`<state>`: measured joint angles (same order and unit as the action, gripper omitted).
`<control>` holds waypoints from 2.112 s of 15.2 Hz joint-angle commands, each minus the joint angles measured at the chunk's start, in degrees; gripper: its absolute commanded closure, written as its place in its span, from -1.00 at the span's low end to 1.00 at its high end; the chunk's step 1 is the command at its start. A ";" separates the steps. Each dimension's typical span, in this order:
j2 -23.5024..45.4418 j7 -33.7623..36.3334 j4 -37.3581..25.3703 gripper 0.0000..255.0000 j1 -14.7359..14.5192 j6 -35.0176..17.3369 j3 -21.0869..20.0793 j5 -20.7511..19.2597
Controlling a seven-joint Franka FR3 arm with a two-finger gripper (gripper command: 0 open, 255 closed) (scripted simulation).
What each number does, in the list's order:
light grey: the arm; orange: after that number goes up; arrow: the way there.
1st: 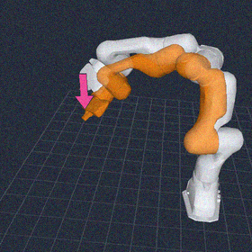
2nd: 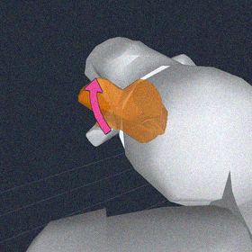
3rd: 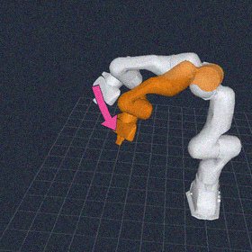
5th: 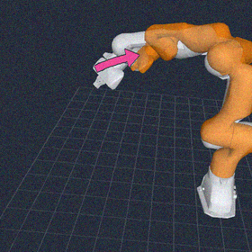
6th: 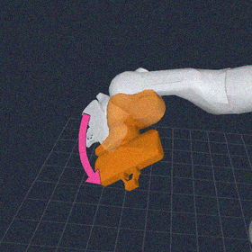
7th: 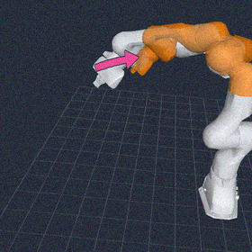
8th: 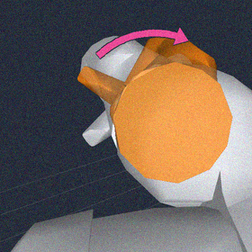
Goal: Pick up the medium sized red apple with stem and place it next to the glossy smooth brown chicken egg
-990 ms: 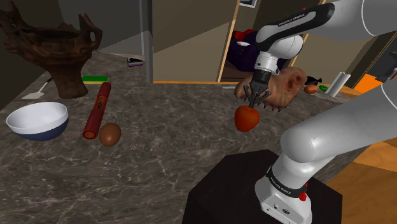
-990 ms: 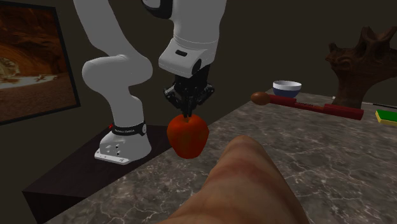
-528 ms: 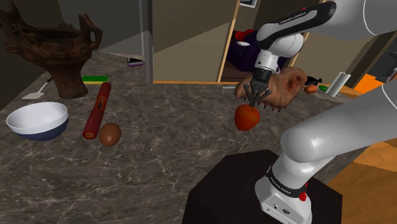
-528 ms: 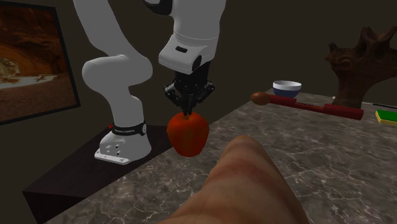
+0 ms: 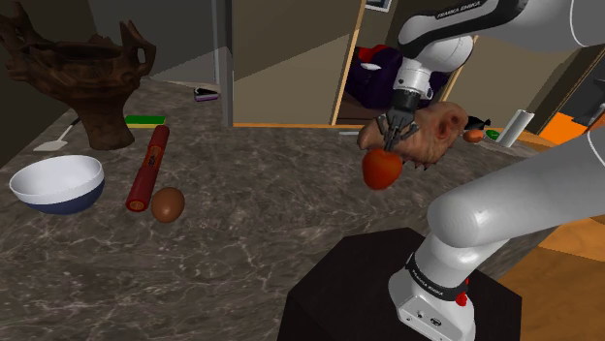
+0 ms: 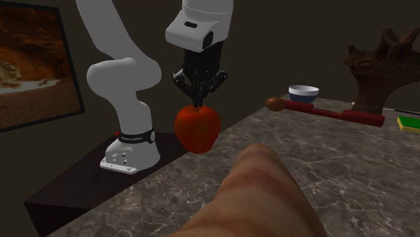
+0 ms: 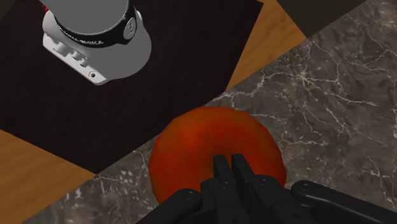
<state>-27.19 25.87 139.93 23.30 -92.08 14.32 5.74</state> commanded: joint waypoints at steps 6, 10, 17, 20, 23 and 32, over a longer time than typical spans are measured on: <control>-1.07 1.06 -4.55 1.00 -0.09 5.51 -0.33 0.11; -1.37 1.64 -7.38 1.00 -0.18 8.58 -0.49 0.24; -1.39 2.59 -12.73 1.00 -0.40 13.85 -0.70 0.57; -1.20 2.98 -15.17 1.00 -0.51 16.07 -0.76 0.74; -0.91 3.36 -17.71 1.00 -0.62 18.29 -0.81 0.94; 0.17 7.01 -23.30 1.00 -1.78 22.27 -2.93 3.37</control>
<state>-27.24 31.61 116.79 21.92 -69.55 12.28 8.21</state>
